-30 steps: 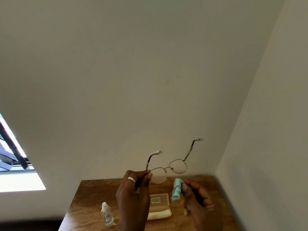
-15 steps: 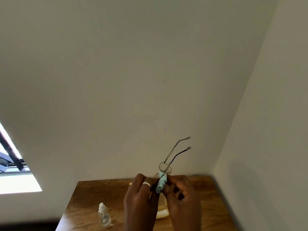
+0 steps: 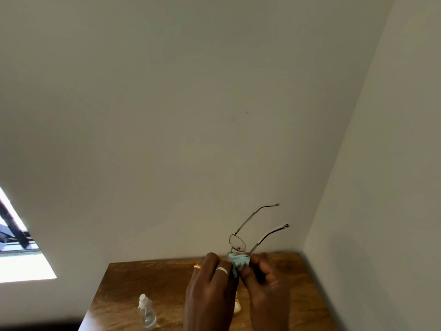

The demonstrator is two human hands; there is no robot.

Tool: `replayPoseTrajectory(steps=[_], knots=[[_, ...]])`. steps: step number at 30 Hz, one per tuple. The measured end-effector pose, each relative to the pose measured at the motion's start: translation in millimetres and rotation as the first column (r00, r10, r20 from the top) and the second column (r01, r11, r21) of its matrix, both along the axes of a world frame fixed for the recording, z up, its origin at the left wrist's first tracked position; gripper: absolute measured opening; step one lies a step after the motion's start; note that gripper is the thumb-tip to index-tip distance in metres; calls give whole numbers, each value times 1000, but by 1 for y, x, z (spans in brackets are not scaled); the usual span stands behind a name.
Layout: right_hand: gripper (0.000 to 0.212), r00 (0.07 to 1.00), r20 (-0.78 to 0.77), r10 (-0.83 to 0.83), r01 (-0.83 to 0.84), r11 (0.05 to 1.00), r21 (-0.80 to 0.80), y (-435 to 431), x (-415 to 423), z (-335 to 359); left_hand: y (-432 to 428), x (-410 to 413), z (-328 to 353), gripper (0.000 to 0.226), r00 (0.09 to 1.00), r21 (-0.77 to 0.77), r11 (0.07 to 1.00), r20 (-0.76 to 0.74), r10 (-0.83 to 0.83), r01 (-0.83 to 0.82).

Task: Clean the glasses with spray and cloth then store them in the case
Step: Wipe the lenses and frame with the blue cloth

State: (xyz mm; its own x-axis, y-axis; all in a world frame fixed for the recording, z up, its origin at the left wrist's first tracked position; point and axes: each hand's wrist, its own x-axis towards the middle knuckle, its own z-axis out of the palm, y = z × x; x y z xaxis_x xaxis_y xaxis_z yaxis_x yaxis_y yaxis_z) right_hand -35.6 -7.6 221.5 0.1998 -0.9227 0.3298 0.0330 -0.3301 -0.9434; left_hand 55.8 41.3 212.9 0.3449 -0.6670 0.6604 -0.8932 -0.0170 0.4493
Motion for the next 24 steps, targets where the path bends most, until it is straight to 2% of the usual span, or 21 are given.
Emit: replayPoseTrajectory(steps=[3, 7, 10, 14, 20, 24], knots=[[25, 996, 83, -21, 12, 994, 108, 0, 0, 2, -1, 0, 1, 32, 999, -23, 999, 18, -35, 35], [20, 990, 133, -42, 20, 987, 162, -4, -3, 10, -3, 2, -3, 27, 998, -44, 997, 41, -55, 57], [10, 973, 214, -82, 31, 972, 235, -8, -6, 20, -4, 5, -9, 10, 995, -89, 994, 82, -49, 56], [14, 943, 322, -83, -22, 951, 309, -10, -10, 34, -7, 5, -13, 27, 993, -148, 987, 114, -39, 56], [14, 898, 425, -115, -58, 927, 372, -16, -12, 37, -10, 2, -10, 28, 991, -171, 984, 134, -24, 46], [66, 848, 510, -144, -98, 903, 418, -21, -15, 36, -10, 1, -13, 26, 991, -184, 982, 132, -10, 34]])
